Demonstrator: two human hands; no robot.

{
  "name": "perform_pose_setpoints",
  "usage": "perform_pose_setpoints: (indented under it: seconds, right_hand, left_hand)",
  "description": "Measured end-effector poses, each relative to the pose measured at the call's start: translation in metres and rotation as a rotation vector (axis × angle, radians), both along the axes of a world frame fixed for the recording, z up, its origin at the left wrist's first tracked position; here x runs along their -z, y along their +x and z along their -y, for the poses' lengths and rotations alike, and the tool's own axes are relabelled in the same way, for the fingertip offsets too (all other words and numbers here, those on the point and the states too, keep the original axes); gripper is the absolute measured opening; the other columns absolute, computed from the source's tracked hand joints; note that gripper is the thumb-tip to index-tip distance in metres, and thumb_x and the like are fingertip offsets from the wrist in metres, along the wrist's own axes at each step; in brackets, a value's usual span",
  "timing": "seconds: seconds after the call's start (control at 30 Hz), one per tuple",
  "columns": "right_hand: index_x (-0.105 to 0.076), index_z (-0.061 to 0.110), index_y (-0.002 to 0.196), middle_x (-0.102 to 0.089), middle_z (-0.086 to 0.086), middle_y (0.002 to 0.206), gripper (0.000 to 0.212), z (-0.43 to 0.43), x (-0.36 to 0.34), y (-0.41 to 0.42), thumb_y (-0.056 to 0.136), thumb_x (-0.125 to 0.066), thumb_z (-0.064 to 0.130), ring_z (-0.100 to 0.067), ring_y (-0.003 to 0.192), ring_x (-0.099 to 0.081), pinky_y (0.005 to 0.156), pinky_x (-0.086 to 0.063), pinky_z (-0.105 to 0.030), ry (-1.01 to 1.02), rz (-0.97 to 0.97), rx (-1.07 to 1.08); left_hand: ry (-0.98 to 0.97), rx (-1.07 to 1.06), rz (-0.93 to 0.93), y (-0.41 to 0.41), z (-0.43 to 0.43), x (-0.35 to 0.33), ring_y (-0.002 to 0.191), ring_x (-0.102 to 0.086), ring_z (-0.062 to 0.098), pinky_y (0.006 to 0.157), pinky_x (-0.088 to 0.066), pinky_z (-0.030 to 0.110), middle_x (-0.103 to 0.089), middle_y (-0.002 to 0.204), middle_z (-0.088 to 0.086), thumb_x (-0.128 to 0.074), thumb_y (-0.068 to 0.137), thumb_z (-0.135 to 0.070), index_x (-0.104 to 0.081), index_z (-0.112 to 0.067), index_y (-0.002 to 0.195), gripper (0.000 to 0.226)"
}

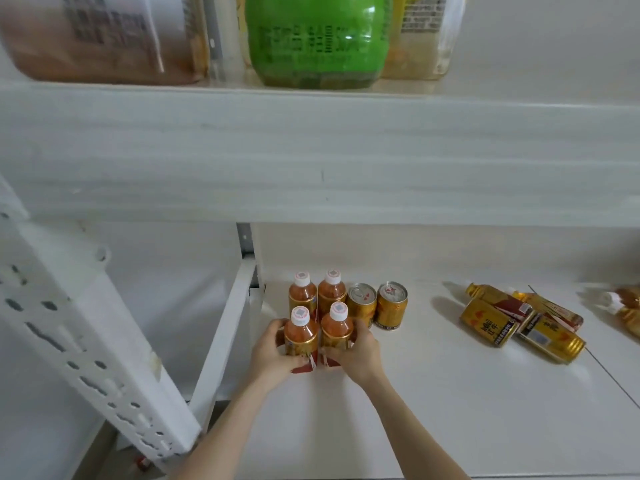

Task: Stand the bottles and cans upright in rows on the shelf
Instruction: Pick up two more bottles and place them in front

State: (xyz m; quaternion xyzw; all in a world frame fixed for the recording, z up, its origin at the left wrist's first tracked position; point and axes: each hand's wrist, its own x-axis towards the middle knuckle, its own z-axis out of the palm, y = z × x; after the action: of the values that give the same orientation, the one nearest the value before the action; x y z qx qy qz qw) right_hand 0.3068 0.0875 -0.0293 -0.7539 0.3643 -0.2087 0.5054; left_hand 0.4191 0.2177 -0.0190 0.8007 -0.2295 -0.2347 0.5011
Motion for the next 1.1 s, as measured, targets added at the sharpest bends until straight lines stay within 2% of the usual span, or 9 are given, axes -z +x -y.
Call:
perform_pose_setpoints:
  seconds: [0.07, 0.13, 0.23, 0.4, 0.57, 0.67, 0.8, 0.93, 1.1]
  right_hand:
    - [-0.051, 0.022, 0.116, -0.062, 0.013, 0.102, 0.063, 0.006, 0.000, 0.004, 0.064, -0.086, 0.024, -0.009, 0.094, -0.059, 0.074, -0.045, -0.016, 0.046, 0.024, -0.008]
    - [-0.053, 0.024, 0.115, -0.065, 0.011, 0.106, 0.058, 0.013, 0.003, 0.006, 0.066, -0.083, 0.027, -0.010, 0.101, -0.061, 0.082, -0.050, -0.025, 0.104, 0.038, -0.006]
    - [-0.056, 0.026, 0.114, -0.067, 0.010, 0.108, 0.056, 0.021, 0.007, 0.007, 0.065, -0.083, 0.027, -0.010, 0.103, -0.062, 0.088, -0.052, -0.032, 0.157, 0.038, -0.004]
    - [-0.058, 0.023, 0.109, -0.069, 0.008, 0.105, 0.054, 0.026, 0.013, 0.014, 0.062, -0.084, 0.029, -0.009, 0.101, -0.063, 0.086, -0.053, -0.031, 0.187, 0.042, 0.023]
    - [-0.055, 0.019, 0.113, -0.066, 0.008, 0.107, 0.051, 0.021, 0.009, 0.012, 0.070, -0.081, 0.025, -0.009, 0.102, -0.061, 0.075, -0.046, -0.017, 0.153, 0.042, 0.015]
    - [-0.050, 0.021, 0.120, -0.062, 0.009, 0.111, 0.052, 0.015, 0.000, 0.004, 0.076, -0.076, 0.025, -0.011, 0.105, -0.058, 0.081, -0.042, -0.019, 0.046, -0.011, -0.047]
    - [-0.045, 0.021, 0.129, -0.059, 0.003, 0.124, 0.056, 0.011, -0.007, -0.024, 0.080, -0.070, 0.032, -0.015, 0.114, -0.054, 0.087, -0.040, -0.024, -0.186, -0.102, -0.118]
    - [-0.034, 0.021, 0.141, -0.046, -0.002, 0.141, 0.065, 0.011, -0.008, -0.067, 0.086, -0.059, 0.045, -0.024, 0.127, -0.045, 0.100, -0.041, -0.038, -0.481, -0.336, -0.119]
    - [-0.026, 0.022, 0.147, -0.030, -0.003, 0.155, 0.069, 0.021, -0.010, -0.121, 0.089, -0.049, 0.053, -0.023, 0.142, -0.027, 0.114, -0.025, -0.040, -0.728, -0.478, -0.083]
  left_hand:
    - [0.005, -0.004, 0.005, 0.004, 0.007, 0.000, 0.110, -0.057, 0.018, 0.092, -0.049, 0.037, -0.063, 0.114, -0.005, -0.086, 0.059, -0.010, -0.050, -0.032, 0.109, 0.065]
    - [0.017, -0.018, 0.014, 0.009, 0.013, 0.002, 0.114, -0.057, 0.021, 0.097, -0.049, 0.044, -0.063, 0.119, -0.002, -0.085, 0.059, -0.011, -0.052, -0.030, 0.114, 0.067]
    - [0.008, -0.044, 0.011, 0.012, 0.020, 0.003, 0.113, -0.058, 0.023, 0.095, -0.050, 0.041, -0.063, 0.122, 0.004, -0.084, 0.061, -0.009, -0.054, -0.023, 0.124, 0.071]
    - [-0.047, -0.042, -0.032, 0.012, 0.024, 0.003, 0.105, -0.059, 0.018, 0.088, -0.048, 0.031, -0.064, 0.115, 0.001, -0.079, 0.068, -0.001, -0.057, -0.017, 0.126, 0.064]
    - [-0.048, -0.016, -0.008, 0.010, 0.022, 0.005, 0.109, -0.060, 0.021, 0.091, -0.049, 0.034, -0.065, 0.112, -0.002, -0.075, 0.072, -0.001, -0.058, -0.018, 0.122, 0.056]
    - [0.008, 0.053, 0.101, 0.006, 0.020, 0.003, 0.113, -0.061, 0.024, 0.095, -0.050, 0.039, -0.064, 0.121, 0.001, -0.071, 0.081, -0.012, -0.051, -0.019, 0.129, 0.052]
    - [0.179, 0.123, 0.373, -0.008, 0.008, 0.000, 0.111, -0.060, 0.030, 0.085, -0.048, 0.035, -0.060, 0.126, 0.010, -0.059, 0.089, -0.023, -0.040, -0.012, 0.134, 0.050]
    - [0.315, 0.129, 0.683, -0.032, -0.005, 0.002, 0.128, -0.045, 0.037, 0.100, -0.046, 0.045, -0.043, 0.144, 0.018, -0.063, 0.085, -0.031, -0.032, -0.007, 0.143, 0.070]
    - [0.359, 0.204, 0.903, -0.070, -0.004, 0.002, 0.127, -0.048, 0.035, 0.096, -0.050, 0.047, -0.044, 0.144, 0.013, -0.070, 0.078, -0.038, -0.040, -0.012, 0.139, 0.073]
